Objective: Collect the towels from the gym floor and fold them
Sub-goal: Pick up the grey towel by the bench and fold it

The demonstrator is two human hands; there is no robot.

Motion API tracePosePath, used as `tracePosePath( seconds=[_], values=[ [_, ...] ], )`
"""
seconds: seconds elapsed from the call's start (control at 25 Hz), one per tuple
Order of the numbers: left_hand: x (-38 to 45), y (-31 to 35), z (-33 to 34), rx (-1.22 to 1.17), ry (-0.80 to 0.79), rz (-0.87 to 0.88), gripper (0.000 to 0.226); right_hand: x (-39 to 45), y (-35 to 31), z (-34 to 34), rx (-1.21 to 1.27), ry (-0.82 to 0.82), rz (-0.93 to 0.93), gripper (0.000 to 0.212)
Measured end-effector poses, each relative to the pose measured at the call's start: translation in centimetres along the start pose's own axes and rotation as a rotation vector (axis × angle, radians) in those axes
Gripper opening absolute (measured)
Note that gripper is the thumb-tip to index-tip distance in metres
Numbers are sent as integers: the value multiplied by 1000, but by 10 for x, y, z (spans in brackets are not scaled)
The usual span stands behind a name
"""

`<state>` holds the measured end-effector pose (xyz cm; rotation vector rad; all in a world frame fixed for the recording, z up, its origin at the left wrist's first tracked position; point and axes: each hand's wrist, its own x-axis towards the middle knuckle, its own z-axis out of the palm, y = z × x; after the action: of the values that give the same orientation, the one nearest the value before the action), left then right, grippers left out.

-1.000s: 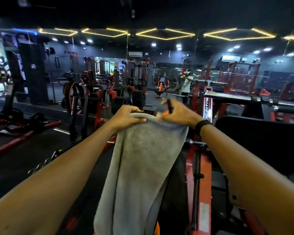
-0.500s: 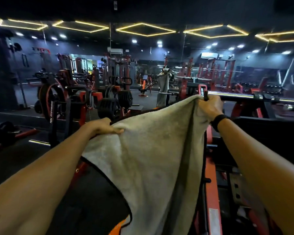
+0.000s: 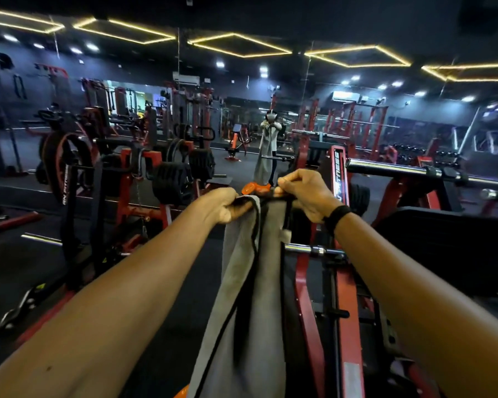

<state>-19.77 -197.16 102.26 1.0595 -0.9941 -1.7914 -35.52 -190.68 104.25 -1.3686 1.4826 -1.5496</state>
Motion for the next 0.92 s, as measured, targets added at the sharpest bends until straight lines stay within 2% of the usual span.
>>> tracePosePath(
  seconds=[0.08,0.16,0.24,0.28,0.36,0.4,0.52,0.6,0.64,0.72,0.8,0.84,0.92],
  values=[
    [9,-1,11,-165,40,40,30,4,3,10,77,-34,5,17],
    [14,-5,21,-125,37,81,35,8,12,16,-38,-52,-22,14],
    [14,-5,26,52,-64,94,47,15,26,10,-290,-83,-128,12],
    [11,-1,26,199,-115,96,46,17,31,4,-416,-143,-172,23],
    [6,12,22,491,-224,123,32,19,39,-7,-557,-269,-149,50],
    [2,21,20,591,-270,136,24,20,42,-10,-588,-287,-142,53],
    [-5,36,20,724,-314,188,19,22,44,-12,-682,-186,-274,30],
    [-9,40,23,652,-261,249,19,23,44,-13,-755,-64,-365,16],
    [-12,40,24,562,-221,276,22,22,45,-16,-803,-60,-370,15],
    [-15,44,23,357,-72,321,27,18,52,-25,-1011,-229,-207,26],
    [-10,52,17,131,75,346,26,15,69,-39,-1195,-428,85,20],
    [-6,58,13,49,126,360,26,11,76,-44,-1230,-487,199,15],
    [5,70,4,2,195,377,38,10,88,-54,-1307,-541,328,21]
  ],
)
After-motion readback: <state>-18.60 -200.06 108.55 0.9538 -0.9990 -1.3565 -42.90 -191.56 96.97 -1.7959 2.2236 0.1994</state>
